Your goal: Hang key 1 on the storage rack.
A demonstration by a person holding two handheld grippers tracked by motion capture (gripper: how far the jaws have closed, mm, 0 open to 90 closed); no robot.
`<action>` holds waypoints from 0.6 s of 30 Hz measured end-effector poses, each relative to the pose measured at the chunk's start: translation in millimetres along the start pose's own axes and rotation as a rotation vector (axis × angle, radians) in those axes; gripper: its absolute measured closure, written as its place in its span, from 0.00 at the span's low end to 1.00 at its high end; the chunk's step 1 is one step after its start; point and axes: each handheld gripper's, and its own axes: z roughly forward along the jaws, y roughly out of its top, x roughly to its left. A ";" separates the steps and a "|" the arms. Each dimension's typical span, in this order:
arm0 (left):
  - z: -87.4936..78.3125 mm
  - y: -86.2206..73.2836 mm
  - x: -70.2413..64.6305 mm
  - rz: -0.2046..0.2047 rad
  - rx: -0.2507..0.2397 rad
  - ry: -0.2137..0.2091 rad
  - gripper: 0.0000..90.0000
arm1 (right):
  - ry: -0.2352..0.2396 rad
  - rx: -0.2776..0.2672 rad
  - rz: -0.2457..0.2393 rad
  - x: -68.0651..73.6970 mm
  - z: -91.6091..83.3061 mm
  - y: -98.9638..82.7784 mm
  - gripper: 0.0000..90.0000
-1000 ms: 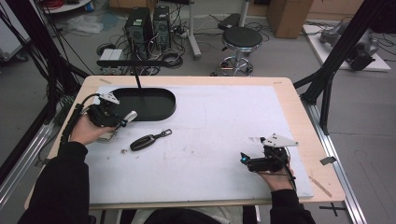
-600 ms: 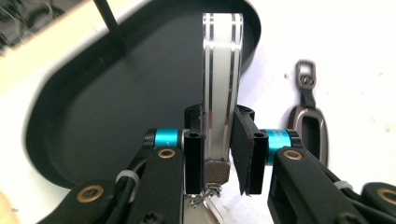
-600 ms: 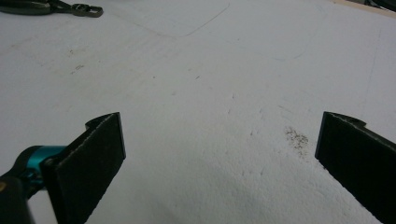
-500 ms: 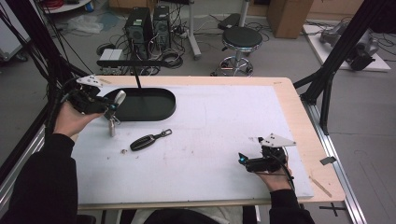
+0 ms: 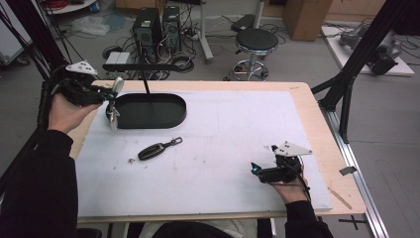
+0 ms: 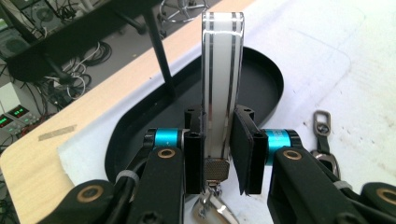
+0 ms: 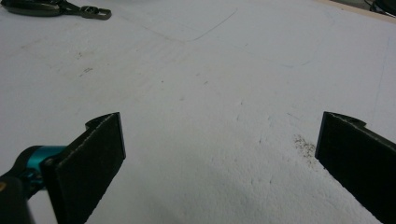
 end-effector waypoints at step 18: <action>10.1 19.7 19.5 -0.014 -0.043 0.014 0.84 | -0.014 0.011 -0.015 3.0 2.5 1.8 0.01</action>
